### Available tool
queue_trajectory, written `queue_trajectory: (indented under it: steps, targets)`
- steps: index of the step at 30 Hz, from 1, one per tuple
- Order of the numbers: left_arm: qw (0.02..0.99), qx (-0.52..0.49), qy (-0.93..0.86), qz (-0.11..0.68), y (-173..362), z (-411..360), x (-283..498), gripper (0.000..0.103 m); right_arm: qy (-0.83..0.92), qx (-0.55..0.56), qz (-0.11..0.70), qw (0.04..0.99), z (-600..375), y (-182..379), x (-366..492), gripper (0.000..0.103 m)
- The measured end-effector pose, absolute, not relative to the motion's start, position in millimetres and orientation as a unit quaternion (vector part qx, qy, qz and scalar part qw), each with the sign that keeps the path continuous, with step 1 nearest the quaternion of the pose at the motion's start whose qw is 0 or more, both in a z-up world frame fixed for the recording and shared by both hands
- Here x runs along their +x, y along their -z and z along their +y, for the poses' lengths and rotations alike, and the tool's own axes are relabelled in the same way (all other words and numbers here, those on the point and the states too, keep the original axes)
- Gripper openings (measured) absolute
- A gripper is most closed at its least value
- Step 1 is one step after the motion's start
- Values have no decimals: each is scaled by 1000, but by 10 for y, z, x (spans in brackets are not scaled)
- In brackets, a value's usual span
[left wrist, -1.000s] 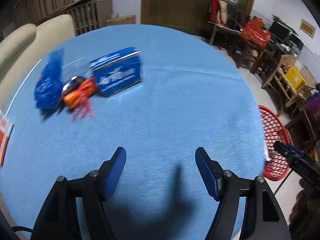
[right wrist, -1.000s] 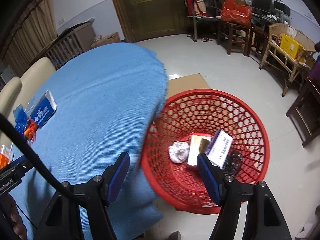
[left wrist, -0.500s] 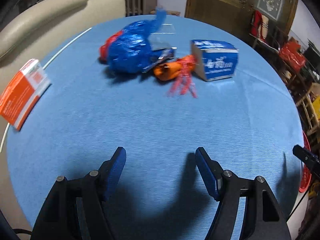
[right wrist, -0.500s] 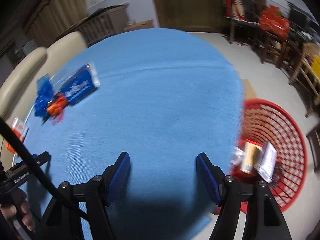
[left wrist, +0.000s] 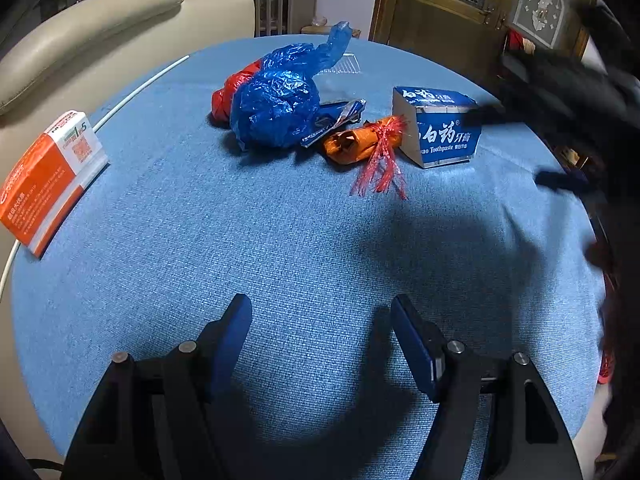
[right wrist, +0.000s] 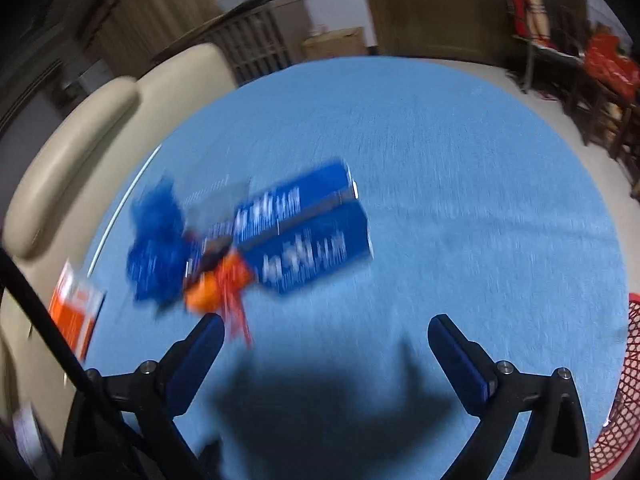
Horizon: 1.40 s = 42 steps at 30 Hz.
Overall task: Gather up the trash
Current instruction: 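Move both tools back over the table toward the remaining trash, then grasp the blue toothpaste box with the right tool while the left tool grasps the orange plastic bundle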
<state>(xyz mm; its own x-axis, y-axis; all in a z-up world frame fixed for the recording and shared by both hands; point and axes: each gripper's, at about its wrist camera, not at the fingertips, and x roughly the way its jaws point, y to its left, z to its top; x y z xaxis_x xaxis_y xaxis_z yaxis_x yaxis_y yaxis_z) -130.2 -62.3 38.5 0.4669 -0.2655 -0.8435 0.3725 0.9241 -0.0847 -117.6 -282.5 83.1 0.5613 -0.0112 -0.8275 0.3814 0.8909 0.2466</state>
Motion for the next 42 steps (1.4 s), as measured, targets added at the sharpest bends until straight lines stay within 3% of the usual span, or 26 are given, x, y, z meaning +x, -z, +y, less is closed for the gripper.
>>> queue_trajectory:
  steps: [10,18,25,38,42]
  targets:
    - [853,52,198,479,-392,-555,-1304,73,233,231,505,799,-2907,-700,-194,103]
    - [854,44,201,478,-401,-496,-1295,73,172,197,527,808,-2869,-497,-475,102]
    - [855,42,196,478,-401,-525,-1290,74,118,246,489,828,-3071,-469,-731,103]
    - [855,51,196,477,-404,-529,-1301,75,97,30,455,885,-2335,-517,-176,103]
    - [856,52,194,476,-419,-532,-1308,75,71,33,463,883,-2296,-435,80,102]
